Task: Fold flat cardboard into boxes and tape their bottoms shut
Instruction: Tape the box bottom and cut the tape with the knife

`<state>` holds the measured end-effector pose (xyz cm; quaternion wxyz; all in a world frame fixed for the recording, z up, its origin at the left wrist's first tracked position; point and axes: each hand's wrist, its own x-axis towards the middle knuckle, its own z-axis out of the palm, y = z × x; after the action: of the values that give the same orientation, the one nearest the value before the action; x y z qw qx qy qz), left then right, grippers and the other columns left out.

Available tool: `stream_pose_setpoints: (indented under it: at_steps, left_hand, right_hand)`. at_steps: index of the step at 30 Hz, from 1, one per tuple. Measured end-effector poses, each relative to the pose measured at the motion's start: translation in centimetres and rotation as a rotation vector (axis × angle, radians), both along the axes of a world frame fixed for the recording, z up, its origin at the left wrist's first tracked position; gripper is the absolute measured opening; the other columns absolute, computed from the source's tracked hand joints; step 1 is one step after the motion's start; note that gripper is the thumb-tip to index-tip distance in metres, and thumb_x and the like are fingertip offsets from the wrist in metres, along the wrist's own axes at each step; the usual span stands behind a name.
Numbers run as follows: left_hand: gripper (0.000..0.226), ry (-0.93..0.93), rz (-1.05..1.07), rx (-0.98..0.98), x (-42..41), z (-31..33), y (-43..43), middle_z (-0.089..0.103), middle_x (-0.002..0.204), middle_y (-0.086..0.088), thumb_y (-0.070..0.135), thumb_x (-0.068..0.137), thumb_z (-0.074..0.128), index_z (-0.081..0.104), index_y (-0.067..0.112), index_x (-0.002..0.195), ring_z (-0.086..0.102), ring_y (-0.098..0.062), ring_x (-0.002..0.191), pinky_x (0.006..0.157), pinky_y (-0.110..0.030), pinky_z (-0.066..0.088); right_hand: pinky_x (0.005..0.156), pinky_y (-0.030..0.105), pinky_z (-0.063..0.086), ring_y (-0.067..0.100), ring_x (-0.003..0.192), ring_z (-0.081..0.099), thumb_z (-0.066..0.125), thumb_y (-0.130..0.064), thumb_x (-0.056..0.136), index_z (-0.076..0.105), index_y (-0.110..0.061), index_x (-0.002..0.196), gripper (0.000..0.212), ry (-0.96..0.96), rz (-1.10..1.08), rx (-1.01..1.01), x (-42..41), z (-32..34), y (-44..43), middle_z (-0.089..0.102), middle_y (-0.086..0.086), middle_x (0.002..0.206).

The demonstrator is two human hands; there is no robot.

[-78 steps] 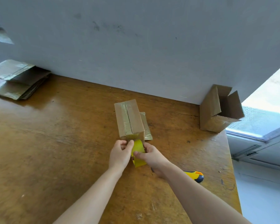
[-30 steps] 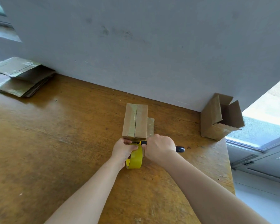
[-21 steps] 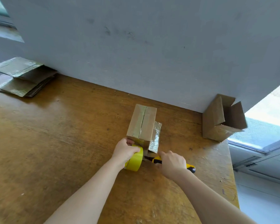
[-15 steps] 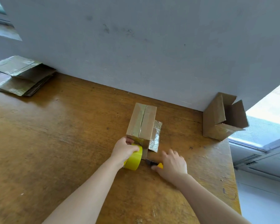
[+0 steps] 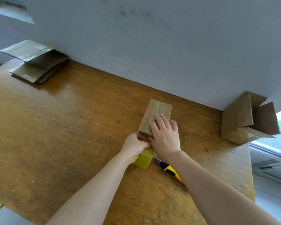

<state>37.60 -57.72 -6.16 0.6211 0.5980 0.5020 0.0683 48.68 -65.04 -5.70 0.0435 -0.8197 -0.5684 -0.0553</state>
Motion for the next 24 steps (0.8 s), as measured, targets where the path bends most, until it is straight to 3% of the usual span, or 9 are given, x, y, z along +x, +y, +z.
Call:
stream_pose_setpoints:
  at_steps: [5, 8, 11, 15, 19, 22, 24]
  left_hand:
    - [0.024, 0.078, -0.052, -0.012, 0.3, 0.5, 0.7, 0.069, 0.083, -0.006, 0.009, 0.066, 0.079, 0.066, 0.010, 0.085, 0.064, -0.020, 0.079, 0.071, -0.033, 0.053]
    - [0.020, 0.167, -0.163, 0.035, -0.5, 1.2, 1.3, 0.065, 0.075, 0.000, 0.009, 0.064, 0.079, 0.066, 0.015, 0.078, 0.061, -0.017, 0.075, 0.058, -0.027, 0.045]
    - [0.021, 0.278, -0.296, 0.072, -1.6, 1.2, 0.6, 0.062, 0.078, 0.000, 0.013, 0.064, 0.080, 0.064, 0.018, 0.078, 0.058, -0.016, 0.076, 0.057, -0.026, 0.042]
    - [0.021, 0.378, -0.492, 0.297, -2.2, 1.1, -0.7, 0.056, 0.079, 0.004, 0.016, 0.071, 0.075, 0.059, 0.022, 0.083, 0.054, -0.014, 0.071, 0.052, -0.025, 0.039]
    - [0.031, 0.485, -0.751, 0.645, -2.8, 0.5, -2.4, 0.064, 0.101, -0.005, 0.027, 0.082, 0.070, 0.061, 0.016, 0.109, 0.061, -0.023, 0.090, 0.066, -0.031, 0.048]
    - [0.037, 0.481, -0.858, 0.624, -3.6, -0.6, -3.5, 0.064, 0.106, -0.004, 0.040, 0.087, 0.063, 0.061, 0.016, 0.114, 0.060, -0.022, 0.096, 0.072, -0.031, 0.047]
    - [0.028, 0.469, -0.922, 0.712, -4.0, -0.8, -3.5, 0.062, 0.107, -0.005, 0.036, 0.095, 0.052, 0.064, 0.018, 0.112, 0.058, -0.023, 0.096, 0.076, -0.034, 0.048]
  right_hand:
    - [0.097, 0.046, 0.046, 0.031, 0.136, 0.036, 0.071, -0.039, 0.081, 0.053, -0.014, 0.130, 0.057, 0.025, 0.015, -0.021, 0.6, -0.2, 0.1, 0.047, 0.011, 0.142]
    - [0.093, 0.045, 0.050, 0.030, 0.139, 0.032, 0.072, -0.037, 0.080, 0.051, -0.013, 0.131, 0.060, 0.082, 0.010, -0.018, 0.5, -0.2, 0.0, 0.044, 0.011, 0.144]
    - [0.095, 0.042, 0.048, 0.026, 0.142, 0.027, 0.073, -0.038, 0.081, 0.047, -0.017, 0.134, 0.062, 0.101, -0.005, -0.014, 0.6, -0.1, -0.1, 0.040, 0.007, 0.147]
    - [0.098, 0.040, 0.047, 0.023, 0.146, 0.018, 0.069, -0.038, 0.085, 0.041, -0.020, 0.139, 0.063, 0.148, -0.020, -0.027, 0.4, -0.1, 0.0, 0.032, 0.004, 0.153]
    - [0.102, 0.038, 0.044, 0.021, 0.148, 0.011, 0.066, -0.035, 0.089, 0.035, -0.023, 0.145, 0.066, 0.189, -0.006, -0.038, 0.8, 0.0, -0.2, 0.025, 0.003, 0.157]
    - [0.104, 0.037, 0.042, 0.020, 0.149, 0.007, 0.064, -0.035, 0.090, 0.031, -0.025, 0.148, 0.068, 0.201, -0.004, -0.032, 0.7, 0.0, -0.5, 0.021, 0.001, 0.159]
    - [0.103, 0.037, 0.043, 0.020, 0.149, 0.006, 0.064, -0.034, 0.090, 0.030, -0.026, 0.148, 0.068, 0.201, -0.009, -0.025, 0.6, 0.0, -0.6, 0.020, 0.001, 0.160]
